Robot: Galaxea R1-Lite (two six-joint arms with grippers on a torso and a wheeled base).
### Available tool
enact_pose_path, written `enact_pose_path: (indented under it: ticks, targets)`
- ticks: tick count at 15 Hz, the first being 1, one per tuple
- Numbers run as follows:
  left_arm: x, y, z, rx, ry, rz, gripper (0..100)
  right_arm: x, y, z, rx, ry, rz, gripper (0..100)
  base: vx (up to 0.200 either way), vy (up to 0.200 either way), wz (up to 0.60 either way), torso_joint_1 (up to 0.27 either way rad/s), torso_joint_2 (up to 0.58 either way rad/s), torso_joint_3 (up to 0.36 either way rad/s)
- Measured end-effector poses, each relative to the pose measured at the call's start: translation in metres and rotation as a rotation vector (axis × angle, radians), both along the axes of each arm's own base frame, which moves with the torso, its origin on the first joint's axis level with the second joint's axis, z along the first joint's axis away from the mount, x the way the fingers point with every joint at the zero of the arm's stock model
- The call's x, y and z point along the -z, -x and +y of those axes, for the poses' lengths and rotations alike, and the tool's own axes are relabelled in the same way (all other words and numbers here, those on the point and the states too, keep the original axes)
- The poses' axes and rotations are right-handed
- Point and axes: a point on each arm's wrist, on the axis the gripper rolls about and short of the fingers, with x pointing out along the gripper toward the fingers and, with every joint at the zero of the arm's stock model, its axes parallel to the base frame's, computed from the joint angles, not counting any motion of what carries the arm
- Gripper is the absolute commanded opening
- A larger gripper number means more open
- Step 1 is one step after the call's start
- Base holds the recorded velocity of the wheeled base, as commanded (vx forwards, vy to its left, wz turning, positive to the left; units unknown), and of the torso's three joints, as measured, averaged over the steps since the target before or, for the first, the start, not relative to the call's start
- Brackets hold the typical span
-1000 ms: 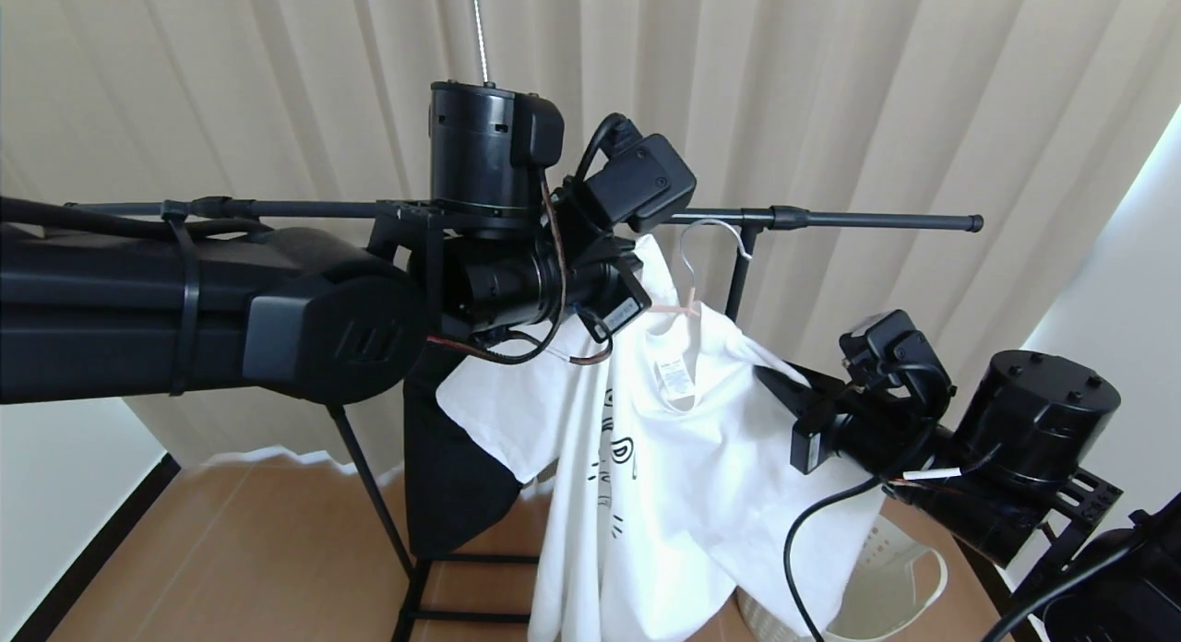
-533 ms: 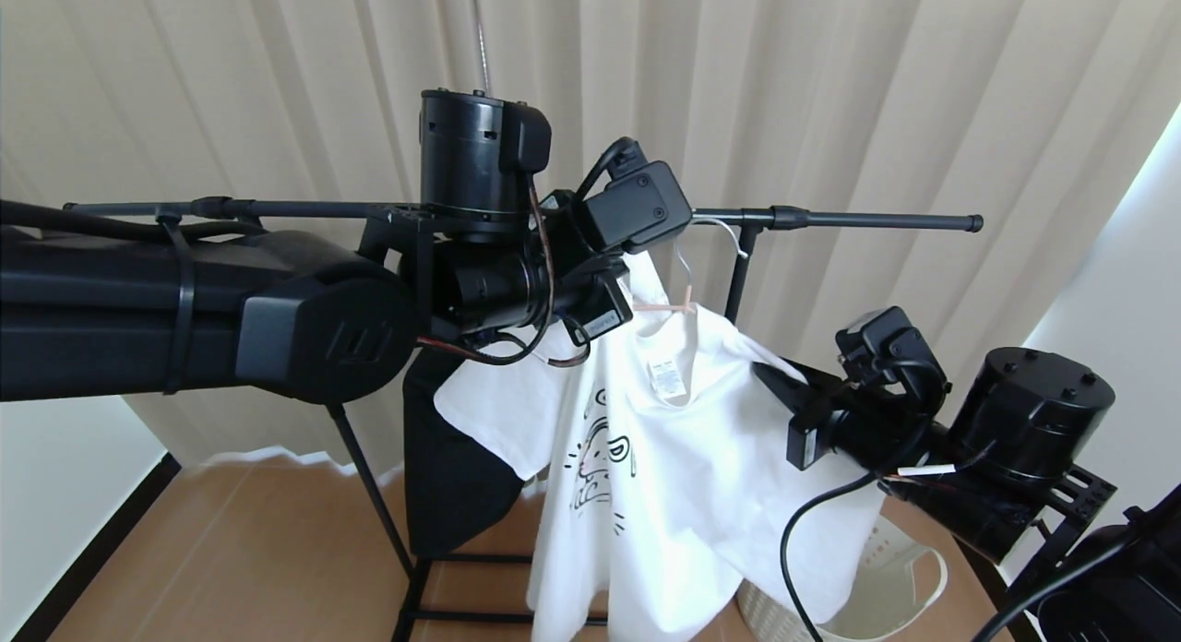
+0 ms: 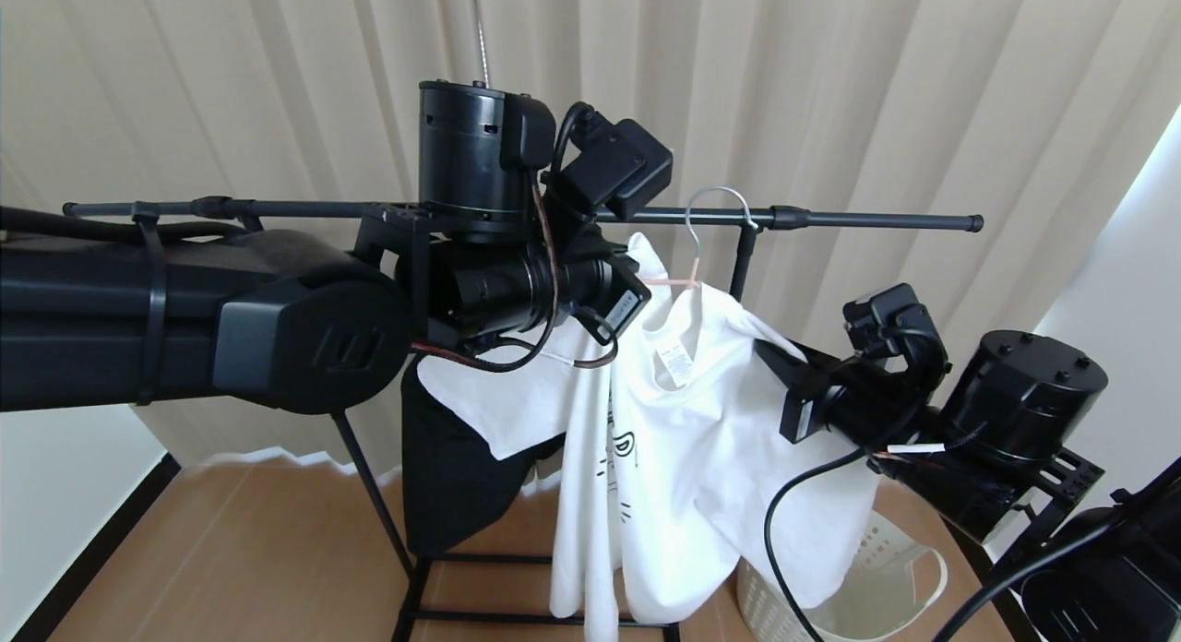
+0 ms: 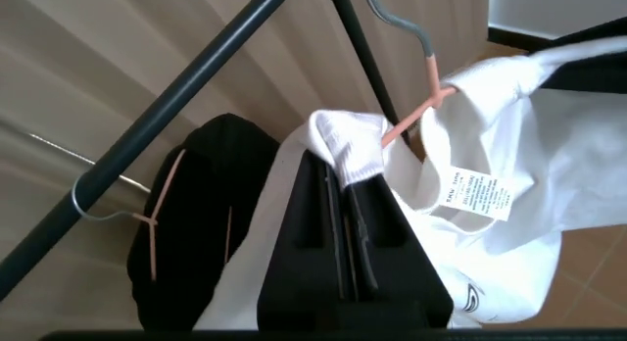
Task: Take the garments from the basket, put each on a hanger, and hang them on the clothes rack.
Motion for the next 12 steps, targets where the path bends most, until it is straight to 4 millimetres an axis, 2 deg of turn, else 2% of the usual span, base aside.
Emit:
enact_pose_path:
  ticks: [5,12]
  targets:
    - [0.0,0.009,-0.01,-0.015,0.134,0.104,0,-0.01,0.001,-0.004,-0.027,-0.069,-0.007,0,0.0,0.0,0.0,0.0,0.0,0.0]
    - [0.018,0.018,-0.01,-0.003,0.123,0.174,0,-0.016,0.003,-0.007,-0.033,-0.099,-0.016,0,0.0,0.0,0.0,0.0,0.0,0.0]
